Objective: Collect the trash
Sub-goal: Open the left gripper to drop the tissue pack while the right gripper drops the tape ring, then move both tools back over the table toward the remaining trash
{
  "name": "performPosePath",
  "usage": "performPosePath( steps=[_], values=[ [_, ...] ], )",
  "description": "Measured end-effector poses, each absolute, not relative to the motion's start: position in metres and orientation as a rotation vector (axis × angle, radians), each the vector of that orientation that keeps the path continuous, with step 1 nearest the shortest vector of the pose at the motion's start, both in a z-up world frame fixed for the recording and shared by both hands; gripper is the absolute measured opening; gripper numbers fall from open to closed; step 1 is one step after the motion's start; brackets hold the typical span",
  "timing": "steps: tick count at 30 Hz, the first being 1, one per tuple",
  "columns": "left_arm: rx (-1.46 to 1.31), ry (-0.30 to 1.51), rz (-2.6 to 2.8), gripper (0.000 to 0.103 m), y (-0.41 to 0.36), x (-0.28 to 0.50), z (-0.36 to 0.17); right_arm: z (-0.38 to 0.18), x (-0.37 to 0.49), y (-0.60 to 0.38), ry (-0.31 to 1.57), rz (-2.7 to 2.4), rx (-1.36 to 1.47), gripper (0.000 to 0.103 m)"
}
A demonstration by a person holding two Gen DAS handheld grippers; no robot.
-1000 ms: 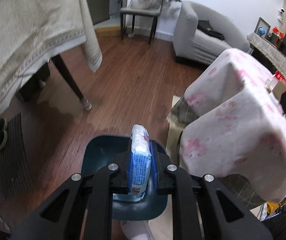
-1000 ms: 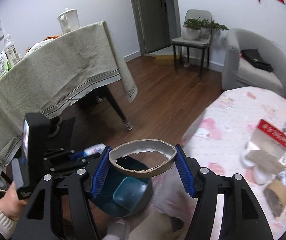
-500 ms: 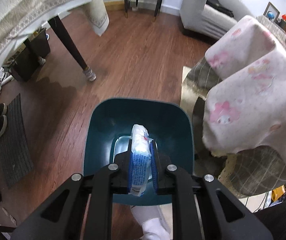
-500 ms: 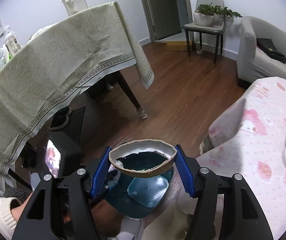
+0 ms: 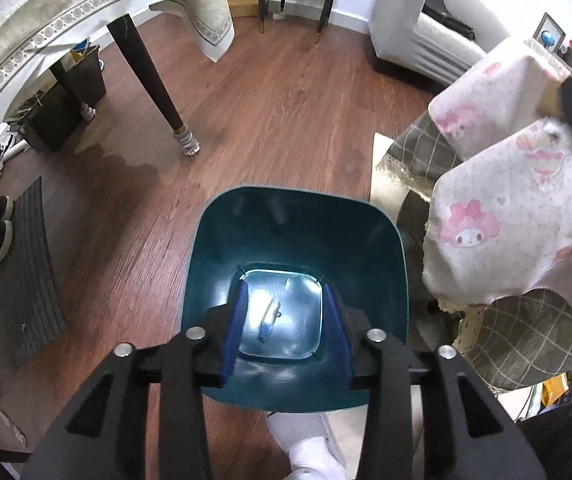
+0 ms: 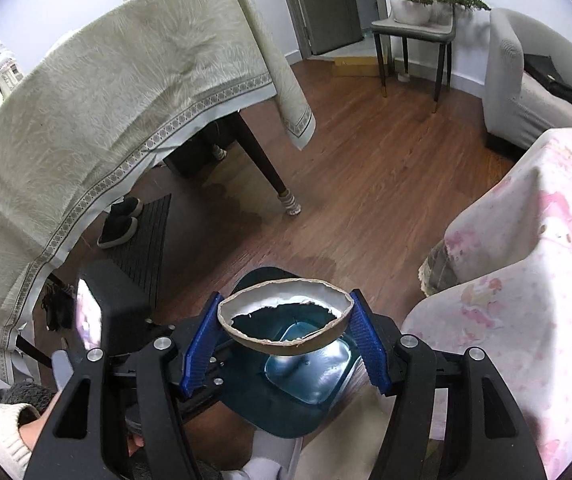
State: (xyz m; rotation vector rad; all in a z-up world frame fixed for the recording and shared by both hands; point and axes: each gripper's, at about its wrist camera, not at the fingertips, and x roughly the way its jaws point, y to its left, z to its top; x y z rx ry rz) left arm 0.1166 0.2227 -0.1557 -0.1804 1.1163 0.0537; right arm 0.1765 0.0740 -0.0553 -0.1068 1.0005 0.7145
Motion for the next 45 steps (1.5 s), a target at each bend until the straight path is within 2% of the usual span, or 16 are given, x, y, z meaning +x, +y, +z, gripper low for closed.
performPosePath(
  steps=[6,16,19,23,32,35,41,45],
  values=[
    [-0.172,1.036,0.045,0.048,0.227,0.110,-0.135,-0.073,0.179,0.085,1.043,0.698,-0.130,0.064],
    [-0.173,0.887,0.106,0.046,0.251,0.095,-0.091,-0.111,0.181,0.099,1.113,0.676,-0.184,0.064],
    [-0.204,0.856,0.108,0.038,0.258,0.093,-0.078,-0.129,0.180,0.103,1.142,0.676,-0.204,0.064],
    [-0.233,0.826,0.104,0.034,0.261,0.093,-0.066,-0.152,0.177,0.108,1.187,0.672,-0.257,0.064],
    [-0.241,0.773,0.083,0.034,0.255,0.090,-0.041,-0.196,0.161,0.122,1.307,0.724,-0.360,0.065],
    [-0.243,0.760,0.077,0.034,0.252,0.091,-0.034,-0.202,0.156,0.125,1.321,0.722,-0.408,0.072],
    [-0.256,0.737,0.074,0.034,0.247,0.091,-0.022,-0.206,0.146,0.123,1.343,0.746,-0.439,0.075],
    [-0.269,0.712,0.058,0.039,0.239,0.095,-0.008,-0.194,0.144,0.116,1.315,0.760,-0.430,0.075]
  ],
)
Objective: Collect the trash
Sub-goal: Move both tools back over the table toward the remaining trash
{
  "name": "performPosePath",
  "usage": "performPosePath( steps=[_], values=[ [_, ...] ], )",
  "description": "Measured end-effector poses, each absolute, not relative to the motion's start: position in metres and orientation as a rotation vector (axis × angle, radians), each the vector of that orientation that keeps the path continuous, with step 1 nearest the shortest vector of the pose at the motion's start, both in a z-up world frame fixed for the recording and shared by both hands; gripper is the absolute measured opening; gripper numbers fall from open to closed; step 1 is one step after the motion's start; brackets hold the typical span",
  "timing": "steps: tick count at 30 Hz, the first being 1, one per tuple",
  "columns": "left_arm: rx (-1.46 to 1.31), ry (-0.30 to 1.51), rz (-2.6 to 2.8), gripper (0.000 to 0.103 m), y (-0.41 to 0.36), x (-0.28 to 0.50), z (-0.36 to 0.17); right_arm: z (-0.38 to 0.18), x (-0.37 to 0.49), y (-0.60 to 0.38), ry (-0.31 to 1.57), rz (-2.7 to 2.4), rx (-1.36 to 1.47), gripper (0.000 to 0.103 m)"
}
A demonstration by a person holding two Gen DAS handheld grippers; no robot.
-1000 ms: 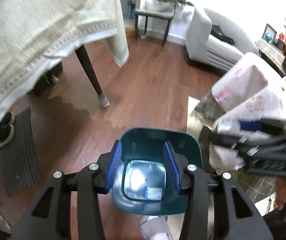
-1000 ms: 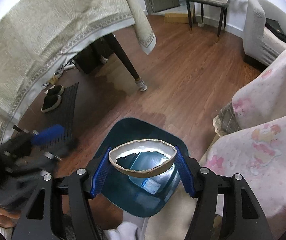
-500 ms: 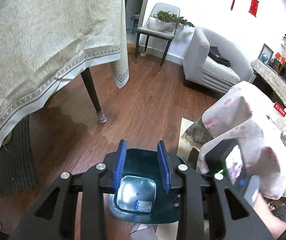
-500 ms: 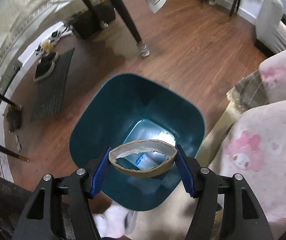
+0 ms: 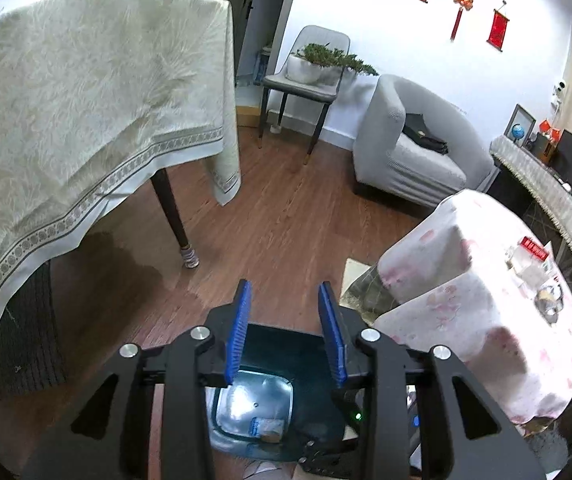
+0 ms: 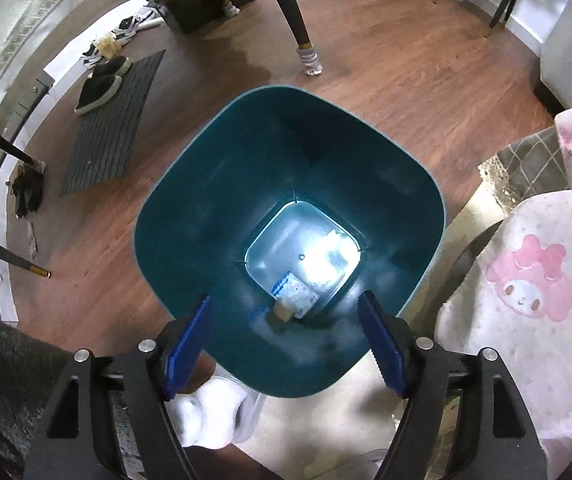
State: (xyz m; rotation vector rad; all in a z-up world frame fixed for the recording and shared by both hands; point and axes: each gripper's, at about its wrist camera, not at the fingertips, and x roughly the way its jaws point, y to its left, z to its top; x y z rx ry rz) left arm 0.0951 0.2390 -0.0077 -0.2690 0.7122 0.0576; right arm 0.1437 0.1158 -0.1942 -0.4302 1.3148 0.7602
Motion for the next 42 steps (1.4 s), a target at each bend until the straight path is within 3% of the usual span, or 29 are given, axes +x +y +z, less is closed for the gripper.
performPosePath(
  steps=[10,25,36,42],
  values=[
    [-0.225,0.659,0.019,0.058,0.203,0.105,0.022,-0.140,0.150,0.082,1.174,0.763,-0.346,0.071],
    [-0.171,0.588,-0.033,0.073,0.155,0.115,0.051,-0.025,0.150,0.009,0.867,0.707,-0.240,0.066],
    [-0.134,0.532,-0.125,0.087,0.097,0.128,0.067,0.000,0.153,-0.066,0.781,0.577,-0.193,0.066],
    [-0.100,0.544,-0.172,0.089,0.059,0.144,0.064,0.004,0.155,-0.113,0.763,0.505,-0.155,0.066]
  ],
)
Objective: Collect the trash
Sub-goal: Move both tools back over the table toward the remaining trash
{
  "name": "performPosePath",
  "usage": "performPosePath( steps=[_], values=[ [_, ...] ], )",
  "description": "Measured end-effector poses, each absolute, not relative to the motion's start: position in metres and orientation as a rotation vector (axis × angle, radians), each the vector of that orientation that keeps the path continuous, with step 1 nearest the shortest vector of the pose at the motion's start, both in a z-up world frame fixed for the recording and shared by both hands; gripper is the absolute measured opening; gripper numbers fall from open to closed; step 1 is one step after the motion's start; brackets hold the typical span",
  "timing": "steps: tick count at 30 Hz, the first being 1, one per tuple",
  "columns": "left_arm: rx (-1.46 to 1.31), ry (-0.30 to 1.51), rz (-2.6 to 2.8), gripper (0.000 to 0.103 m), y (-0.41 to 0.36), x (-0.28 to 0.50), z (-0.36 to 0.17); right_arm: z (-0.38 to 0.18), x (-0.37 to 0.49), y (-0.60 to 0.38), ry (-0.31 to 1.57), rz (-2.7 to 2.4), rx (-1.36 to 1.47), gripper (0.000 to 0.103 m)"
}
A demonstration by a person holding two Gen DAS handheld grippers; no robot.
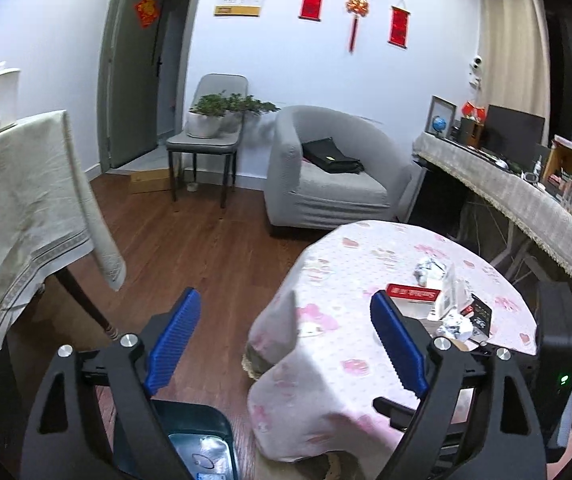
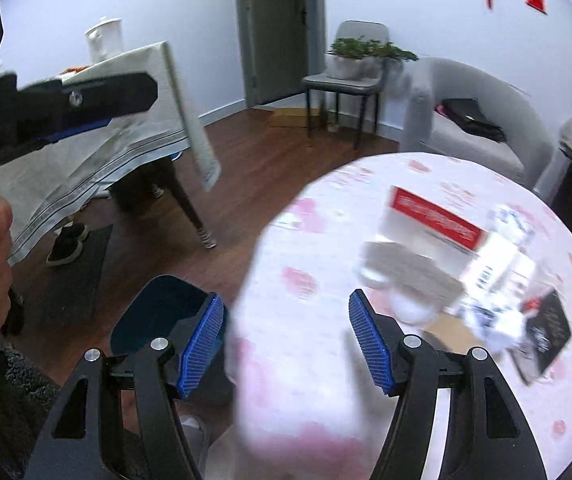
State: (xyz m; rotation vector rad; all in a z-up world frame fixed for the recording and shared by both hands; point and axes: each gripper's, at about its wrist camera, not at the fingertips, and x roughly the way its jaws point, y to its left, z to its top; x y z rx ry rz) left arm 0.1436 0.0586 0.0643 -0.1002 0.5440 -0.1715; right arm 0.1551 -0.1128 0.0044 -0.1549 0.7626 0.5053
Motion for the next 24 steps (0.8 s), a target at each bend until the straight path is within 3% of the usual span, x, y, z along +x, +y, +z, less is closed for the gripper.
performPosePath(
  steps=[2,5,24],
  values=[
    [-0.089,0.549,-0.186,0.089,0.046,0.148,0.062,0.005,0.154,-0.128,0.756,0.485,-0.143,0.067],
    [-0.073,0.563,-0.212,0.090,0.027,0.157,0.058,0.006,0.155,-0.153,0.749,0.453,-0.118,0.076],
    [0.041,0.653,-0.315,0.092,-0.072,0.204,0.015,0.001,0.153,-0.241,0.754,0.352,0.008,0.084]
  ],
)
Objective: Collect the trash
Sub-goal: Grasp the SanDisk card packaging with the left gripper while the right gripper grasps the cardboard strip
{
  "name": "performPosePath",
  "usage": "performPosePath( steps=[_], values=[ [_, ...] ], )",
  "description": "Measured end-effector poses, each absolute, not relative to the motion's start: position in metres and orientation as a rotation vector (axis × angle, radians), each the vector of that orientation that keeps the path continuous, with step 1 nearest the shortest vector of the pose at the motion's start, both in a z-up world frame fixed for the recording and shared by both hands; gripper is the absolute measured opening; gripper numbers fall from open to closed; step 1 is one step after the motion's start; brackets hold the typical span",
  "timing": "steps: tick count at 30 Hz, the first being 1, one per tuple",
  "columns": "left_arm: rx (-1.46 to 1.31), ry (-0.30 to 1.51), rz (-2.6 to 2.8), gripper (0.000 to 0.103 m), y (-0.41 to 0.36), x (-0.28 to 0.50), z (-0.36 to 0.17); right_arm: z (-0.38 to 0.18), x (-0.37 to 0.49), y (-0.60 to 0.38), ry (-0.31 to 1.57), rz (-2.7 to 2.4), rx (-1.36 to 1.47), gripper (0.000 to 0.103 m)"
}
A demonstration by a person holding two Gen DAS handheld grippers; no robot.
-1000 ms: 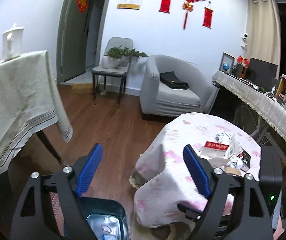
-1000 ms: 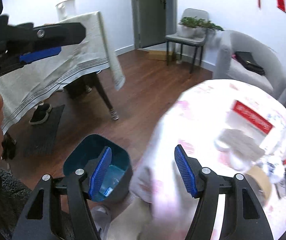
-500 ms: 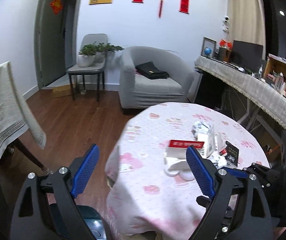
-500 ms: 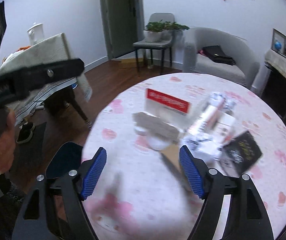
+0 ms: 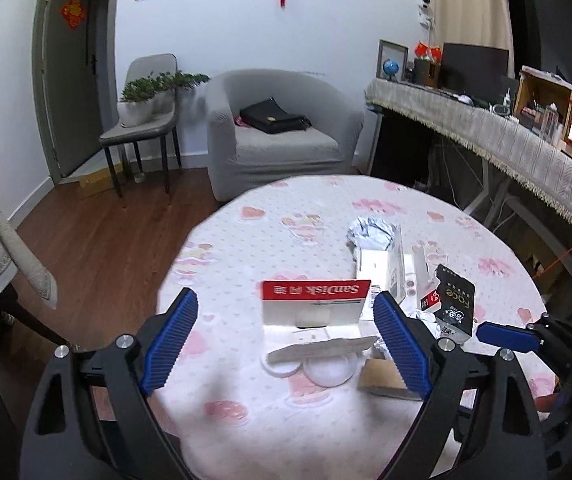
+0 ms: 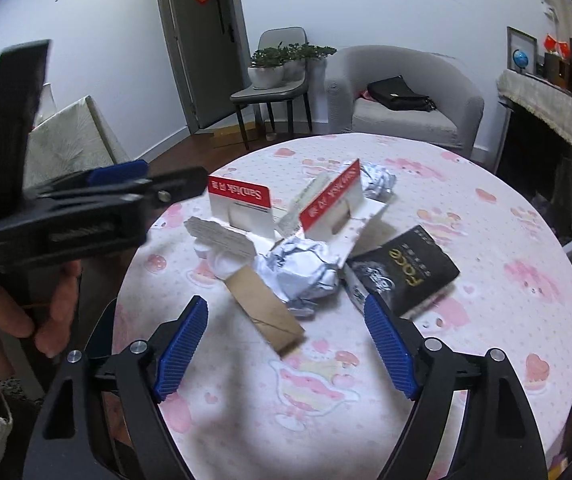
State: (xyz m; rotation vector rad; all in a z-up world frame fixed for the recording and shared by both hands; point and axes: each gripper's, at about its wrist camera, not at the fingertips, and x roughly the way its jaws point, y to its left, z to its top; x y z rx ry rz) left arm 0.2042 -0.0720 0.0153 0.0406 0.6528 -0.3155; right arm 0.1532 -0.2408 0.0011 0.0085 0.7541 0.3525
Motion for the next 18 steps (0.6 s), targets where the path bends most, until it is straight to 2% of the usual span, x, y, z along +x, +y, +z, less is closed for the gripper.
performPosePath(
  steps=[18],
  values=[
    [0.047,0.726,-0.307,0.091,-0.094,0.237,-0.012,-0.010,0.149,-0.267,0.795,0.369,0.046,0.084]
  ],
)
